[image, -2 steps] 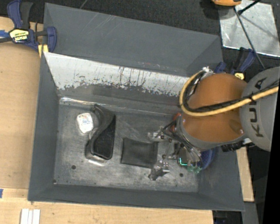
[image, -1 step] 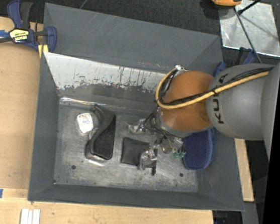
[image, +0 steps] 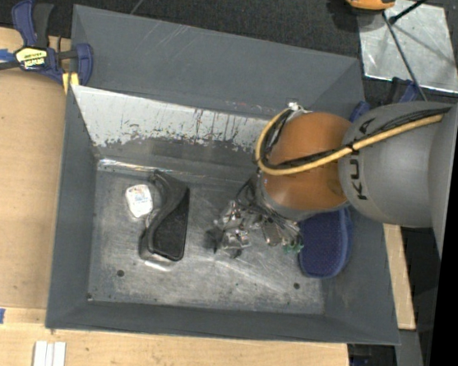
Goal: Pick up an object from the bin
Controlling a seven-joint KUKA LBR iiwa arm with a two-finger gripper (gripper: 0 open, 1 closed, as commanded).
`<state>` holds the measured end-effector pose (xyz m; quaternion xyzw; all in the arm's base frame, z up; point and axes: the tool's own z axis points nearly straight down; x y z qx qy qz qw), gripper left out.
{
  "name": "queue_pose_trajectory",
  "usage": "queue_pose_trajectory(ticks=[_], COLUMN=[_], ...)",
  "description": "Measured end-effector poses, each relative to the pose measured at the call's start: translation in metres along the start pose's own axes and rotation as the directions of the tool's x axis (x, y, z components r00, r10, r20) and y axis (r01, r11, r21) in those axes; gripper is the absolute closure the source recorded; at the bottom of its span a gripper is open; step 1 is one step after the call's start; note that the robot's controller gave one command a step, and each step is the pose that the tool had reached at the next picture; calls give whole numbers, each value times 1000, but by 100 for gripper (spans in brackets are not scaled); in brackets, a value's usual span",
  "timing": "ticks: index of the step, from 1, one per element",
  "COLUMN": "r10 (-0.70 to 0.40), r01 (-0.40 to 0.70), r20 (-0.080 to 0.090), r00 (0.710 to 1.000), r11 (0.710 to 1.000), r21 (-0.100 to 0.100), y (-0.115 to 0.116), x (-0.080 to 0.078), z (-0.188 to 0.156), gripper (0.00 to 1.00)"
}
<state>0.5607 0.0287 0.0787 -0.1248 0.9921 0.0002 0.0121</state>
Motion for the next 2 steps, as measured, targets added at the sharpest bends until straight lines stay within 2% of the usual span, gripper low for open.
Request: queue_pose_trajectory(ticks=[1, 2], r10=[2, -4], r01=[-2, 4], r20=[-11, -11], r00=[1000, 1000], r11=[1000, 1000], r21=[0, 0], y=[5, 4], x=[-16, -26], z=[-101, -187], gripper=[100, 100])
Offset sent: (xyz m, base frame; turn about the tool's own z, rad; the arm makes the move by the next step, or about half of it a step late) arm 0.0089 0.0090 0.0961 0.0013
